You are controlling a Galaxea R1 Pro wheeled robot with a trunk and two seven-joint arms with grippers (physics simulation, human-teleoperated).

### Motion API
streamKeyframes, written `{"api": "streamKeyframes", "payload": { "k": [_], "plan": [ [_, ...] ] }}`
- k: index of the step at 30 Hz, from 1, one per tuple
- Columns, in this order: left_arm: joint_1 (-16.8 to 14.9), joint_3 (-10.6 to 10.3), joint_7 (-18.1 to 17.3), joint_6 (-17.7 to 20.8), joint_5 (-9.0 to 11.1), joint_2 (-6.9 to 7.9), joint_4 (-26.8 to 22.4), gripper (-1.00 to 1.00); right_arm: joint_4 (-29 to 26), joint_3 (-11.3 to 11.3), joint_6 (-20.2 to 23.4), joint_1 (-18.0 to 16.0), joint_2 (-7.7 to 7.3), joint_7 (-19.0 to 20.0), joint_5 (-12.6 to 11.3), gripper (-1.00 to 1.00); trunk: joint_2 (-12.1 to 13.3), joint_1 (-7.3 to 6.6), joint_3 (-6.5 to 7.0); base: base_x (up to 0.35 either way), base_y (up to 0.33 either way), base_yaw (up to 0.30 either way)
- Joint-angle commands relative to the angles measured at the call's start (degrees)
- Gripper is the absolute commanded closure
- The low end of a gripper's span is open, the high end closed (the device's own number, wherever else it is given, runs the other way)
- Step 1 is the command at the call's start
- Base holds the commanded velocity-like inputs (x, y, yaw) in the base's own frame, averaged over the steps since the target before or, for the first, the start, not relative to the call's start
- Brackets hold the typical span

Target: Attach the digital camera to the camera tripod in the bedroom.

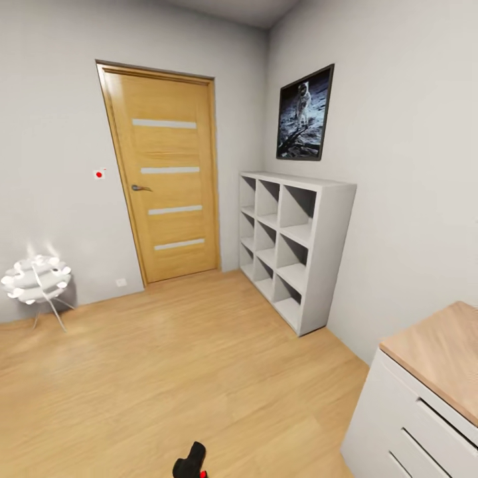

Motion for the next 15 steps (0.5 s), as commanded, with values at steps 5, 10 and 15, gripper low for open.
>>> {"api": "streamKeyframes", "payload": {
  "k": [5,10,15],
  "plan": [
    [-0.1,0.3,0.0,-0.2,0.1,0.07,0.0,-1.00,0.0,0.0,0.0,0.0,0.01,0.0,0.0,-1.00,0.0,0.03,-0.08,0.298,0.073,-0.237],
    [-0.2,0.3,0.0,-0.2,0.6,0.13,0.0,-1.00,0.0,0.1,0.0,0.0,-0.10,0.0,0.0,-1.00,0.0,0.03,-0.09,0.273,0.168,-0.124],
    [-0.2,0.3,0.0,-0.2,1.0,0.10,0.0,-1.00,-0.2,0.1,-0.1,0.0,-0.24,0.1,0.1,-1.00,0.0,0.03,-0.10,0.258,0.219,-0.042]
  ]
}}
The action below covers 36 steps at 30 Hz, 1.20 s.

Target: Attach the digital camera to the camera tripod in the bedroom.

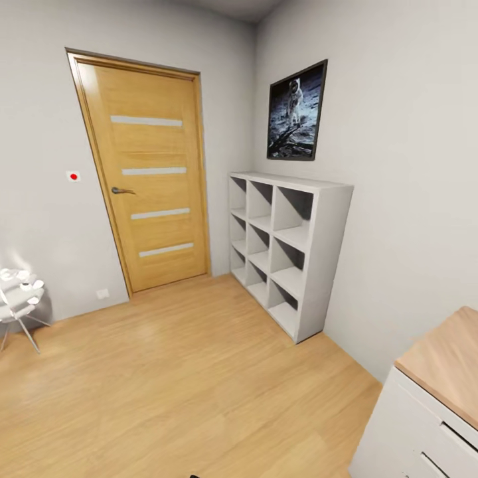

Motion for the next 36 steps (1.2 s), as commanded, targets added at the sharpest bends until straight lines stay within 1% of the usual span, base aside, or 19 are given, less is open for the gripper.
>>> {"api": "streamKeyframes", "payload": {
  "k": [1,7,13,16,17,19,20,21,23,24,26,27,30,31,33,36],
  "plan": [
    [0.0,0.3,0.0,-0.2,0.2,-0.01,0.1,-1.00,0.0,0.0,0.0,0.0,-0.01,0.0,0.0,-1.00,0.0,0.02,-0.06,0.256,0.228,-0.029],
    [-0.5,0.3,-0.1,-0.2,0.3,0.05,0.1,-1.00,-0.8,0.2,-0.3,0.0,0.03,0.0,0.0,-1.00,0.0,0.02,-0.06,0.245,0.226,-0.015],
    [-1.5,0.3,-0.1,-0.2,0.4,0.13,0.1,-1.00,-1.2,0.1,-0.5,-0.1,0.04,0.0,0.0,-1.00,0.0,0.02,-0.06,0.135,0.125,-0.006],
    [-3.7,0.4,-0.2,0.1,0.5,-0.02,0.1,-1.00,-2.6,0.1,-0.1,-1.8,0.18,0.0,0.0,-1.00,0.0,0.02,-0.06,0.061,0.056,-0.002],
    [-3.7,0.4,-0.2,0.1,0.5,-0.02,0.1,-1.00,-2.6,0.1,-0.1,-1.8,0.18,0.0,0.0,-1.00,0.0,0.02,-0.06,0.048,0.044,-0.002],
    [-6.1,0.8,-0.2,0.5,0.5,-0.18,0.1,-1.00,-4.2,0.0,0.8,-4.0,0.27,0.1,0.0,-1.00,0.0,0.02,-0.06,0.034,0.032,-0.001],
    [-6.1,0.8,-0.2,0.5,0.5,-0.18,0.1,-1.00,-4.2,0.0,0.8,-4.0,0.27,0.1,0.0,-1.00,0.0,0.02,-0.06,0.031,0.028,-0.001],
    [-7.4,1.1,-0.3,0.9,0.5,-0.25,0.1,-1.00,-5.1,0.0,1.7,-5.4,0.30,0.1,0.0,-1.00,0.0,0.02,-0.06,0.024,0.022,-0.001],
    [-10.5,1.9,-0.3,2.2,0.6,-0.36,0.1,-1.00,-6.5,0.0,4.9,-8.6,0.32,0.1,-0.1,-1.00,0.0,0.02,-0.06,0.018,0.016,-0.001],
    [-10.5,1.9,-0.3,2.2,0.6,-0.36,0.1,-1.00,-6.5,0.0,4.9,-8.6,0.32,0.1,-0.1,-1.00,0.0,0.02,-0.06,0.016,0.014,-0.001],
    [-14.0,2.9,-0.3,4.3,0.6,-0.43,0.1,-1.00,-7.8,0.0,9.4,-12.0,0.32,0.2,-0.1,-1.00,0.0,0.02,-0.06,0.011,0.010,0.000],
    [-14.0,2.9,-0.3,4.3,0.6,-0.43,0.1,-1.00,-7.8,0.0,9.4,-12.0,0.32,0.2,-0.1,-1.00,0.0,0.02,-0.06,0.010,0.009,0.000],
    [-19.5,4.3,-0.3,7.9,0.6,-0.53,0.1,-1.00,-10.1,-0.1,15.9,-16.9,0.28,0.5,-0.4,-1.00,0.0,0.02,-0.06,0.007,0.006,0.000],
    [-19.5,4.3,-0.3,7.9,0.6,-0.53,0.1,-1.00,-10.1,-0.1,15.9,-16.9,0.28,0.5,-0.4,-1.00,0.0,0.02,-0.06,0.005,0.005,0.000],
    [-23.1,5.1,-0.3,10.4,0.6,-0.62,0.1,-1.00,-12.5,-0.2,19.1,-19.4,0.28,1.0,-0.5,-1.00,0.0,0.02,-0.06,0.004,0.003,0.000],
    [-28.2,6.3,-0.3,13.6,0.5,-0.94,0.1,-1.00,-17.0,-0.3,22.6,-21.6,0.37,1.9,-0.7,-1.00,0.0,0.02,-0.06,0.002,0.002,0.000]
  ]
}}
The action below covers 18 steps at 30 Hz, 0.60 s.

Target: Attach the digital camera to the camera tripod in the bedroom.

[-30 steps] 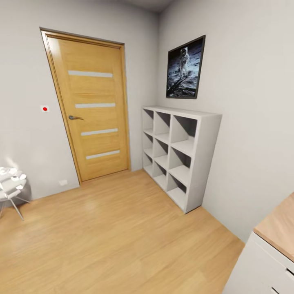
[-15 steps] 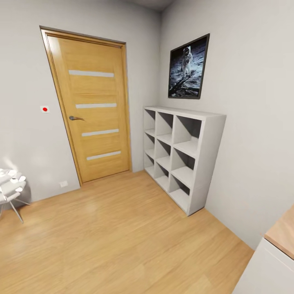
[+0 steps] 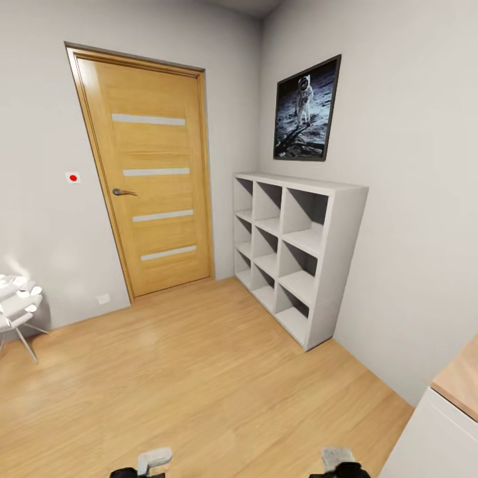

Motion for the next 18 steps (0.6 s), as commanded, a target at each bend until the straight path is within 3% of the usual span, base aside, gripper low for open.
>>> {"api": "streamKeyframes", "payload": {
  "k": [1,5,8,14,15,17,18],
  "plan": [
    [-1.6,0.7,0.0,1.2,0.2,-0.10,-0.1,-1.00,-1.9,0.0,1.6,-0.5,0.02,0.3,-0.1,-1.00,0.0,0.00,-0.08,0.001,0.001,-0.011],
    [-4.2,1.5,0.0,2.5,0.2,-0.27,-0.1,-1.00,-5.5,0.0,4.6,-1.1,0.06,0.6,-0.1,-1.00,0.0,0.00,-0.08,0.001,0.001,-0.048],
    [-7.5,3.5,0.0,3.6,0.2,-0.39,-0.1,-1.00,-13.3,0.2,11.0,-1.6,0.06,0.9,-0.2,-1.00,0.0,0.00,-0.08,0.001,0.000,-0.145],
    [-9.2,5.5,-0.1,4.3,0.2,-0.46,-2.0,-1.00,-22.7,0.4,15.5,-1.7,0.00,1.2,-0.2,-1.00,0.0,0.00,-0.08,-0.026,0.022,-0.221],
    [-9.3,7.3,0.0,6.0,0.2,-0.75,-5.5,-1.00,-28.5,0.6,17.2,-1.6,0.30,1.2,0.0,-1.00,0.0,0.00,-0.08,-0.013,0.011,-0.142],
    [-9.3,7.9,0.0,6.4,0.3,-0.72,-5.8,-1.00,-29.1,0.6,17.4,-1.6,0.40,1.2,0.1,-1.00,0.0,0.00,-0.08,-0.012,0.010,-0.128],
    [-9.3,10.8,0.2,7.8,1.2,-0.65,-6.4,-1.00,-30.7,0.7,17.6,-1.6,0.76,1.2,0.1,-1.00,0.0,0.00,-0.08,-0.005,0.005,-0.058]
  ]
}}
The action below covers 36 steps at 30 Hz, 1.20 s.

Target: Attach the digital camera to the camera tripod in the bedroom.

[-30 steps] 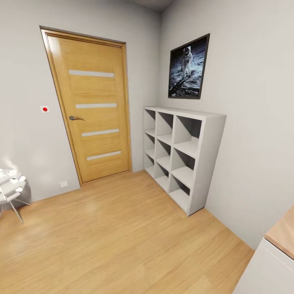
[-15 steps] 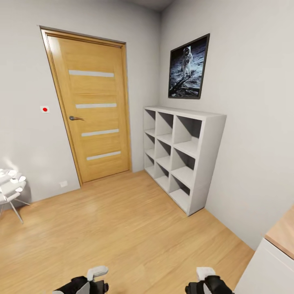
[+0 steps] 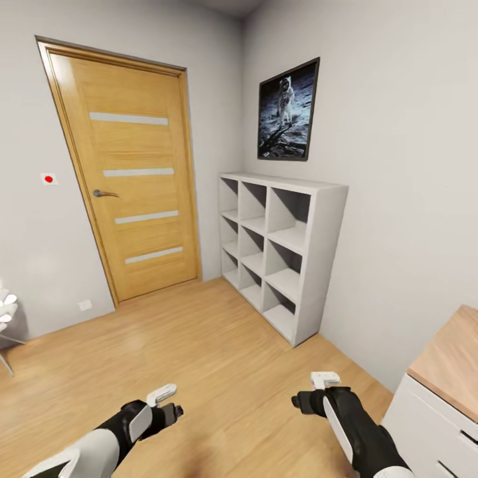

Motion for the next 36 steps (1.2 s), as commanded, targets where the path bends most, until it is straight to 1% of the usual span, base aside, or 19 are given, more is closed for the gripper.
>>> {"api": "streamKeyframes", "payload": {
  "k": [1,2,5,6,7,12,14,15,17,21,22,23,25,26,28,31,34,35,36],
  "plan": [
    [0.0,1.2,0.1,1.0,0.6,-0.05,-0.3,-1.00,-0.6,0.0,0.3,0.0,0.12,0.1,0.0,-1.00,0.0,0.00,-0.07,-0.004,0.004,-0.046],
    [0.0,1.2,0.1,1.0,0.6,-0.05,-0.3,-1.00,-0.6,0.0,0.3,0.0,0.12,0.1,0.0,-1.00,0.0,0.00,-0.07,-0.004,0.004,-0.046],
    [-0.1,3.2,0.2,2.9,1.2,-0.13,-0.6,-1.00,-1.9,0.1,0.5,0.0,0.35,0.1,0.1,-1.00,0.0,0.00,-0.07,-0.003,0.002,-0.030],
    [-0.1,3.7,0.2,3.7,1.4,-0.15,-0.7,-1.00,-2.3,0.1,0.5,0.0,0.40,0.1,0.1,-1.00,-0.4,0.22,-0.25,-0.002,0.001,-0.019],
    [-0.3,4.9,0.3,6.8,1.7,0.02,-1.2,-1.00,-3.3,0.1,0.6,0.0,0.56,0.1,0.2,-1.00,-0.8,0.44,-0.43,-0.001,0.000,-0.006],
    [-0.8,5.3,0.3,8.0,1.7,0.03,-2.4,-1.00,-3.7,0.6,0.6,-0.1,1.24,0.1,0.2,-1.00,-2.8,1.54,-1.32,0.000,0.000,-0.003],
    [-0.9,5.3,0.3,8.5,1.6,-0.03,-3.3,-1.00,-4.1,1.6,0.6,-0.1,1.57,0.1,0.2,-1.00,-3.6,1.97,-1.68,0.000,0.000,-0.002],
    [-0.9,5.3,0.3,8.5,1.6,-0.03,-3.3,-1.00,-4.1,1.6,0.6,-0.1,1.57,0.1,0.2,-1.00,-4.0,2.19,-1.86,0.000,0.000,-0.002],
    [-1.0,5.2,0.3,8.8,1.5,-0.06,-4.2,-1.00,-4.7,2.8,0.6,-0.1,1.71,0.1,0.2,-1.00,-4.8,2.63,-2.22,0.000,0.000,-0.001],
    [-1.0,5.1,0.5,10.1,1.3,-0.22,-5.9,-1.00,-7.2,4.6,0.6,0.0,1.76,0.2,0.2,-1.00,-6.5,3.51,-2.94,0.000,0.000,0.000],
    [-1.0,5.1,0.5,10.1,1.3,-0.22,-5.9,-1.00,-7.2,4.6,0.6,0.0,1.76,0.2,0.2,-1.00,-6.9,3.73,-3.12,0.000,0.000,0.000],
    [-1.1,5.1,0.6,10.7,1.2,-0.25,-6.4,-1.00,-8.1,4.8,0.6,0.0,1.76,0.2,0.2,-1.00,-7.3,3.95,-3.30,0.000,0.000,0.000],
    [-0.9,5.1,2.1,12.8,1.2,-0.35,-8.4,-1.00,-10.7,5.3,0.6,0.2,1.76,0.2,0.1,-1.00,-8.1,4.39,-3.66,0.000,0.000,0.000],
    [-0.9,5.1,2.1,12.8,1.2,-0.35,-8.4,-1.00,-10.7,5.3,0.6,0.2,1.76,0.2,0.1,-1.00,-8.5,4.61,-3.84,0.000,0.000,0.000],
    [-0.6,5.1,3.5,14.0,1.3,-0.71,-10.5,-1.00,-12.0,5.5,1.0,0.2,1.72,0.2,0.0,-1.00,-9.3,5.05,-4.20,0.000,0.000,0.000],
    [1.0,4.9,5.1,15.2,1.3,-2.12,-15.6,-1.00,-13.5,5.6,2.7,0.3,1.64,0.2,-0.1,-1.00,-10.5,5.71,-4.73,0.000,0.000,0.000],
    [4.2,3.6,5.9,16.4,1.4,-3.43,-23.7,-1.00,-14.5,5.7,4.3,0.4,1.60,0.2,-0.2,-1.00,-11.7,6.37,-5.27,0.000,0.000,0.000],
    [4.2,3.6,5.9,16.4,1.4,-3.43,-23.7,-1.00,-14.5,5.7,4.3,0.4,1.60,0.2,-0.2,-1.00,-12.1,6.59,-5.45,0.000,0.000,0.000],
    [5.6,2.7,6.1,17.1,1.5,-3.74,-27.0,-1.00,-14.7,5.8,4.6,0.4,1.57,0.2,-0.2,-1.00,-12.5,6.81,-5.63,0.000,0.000,0.000]
  ]
}}
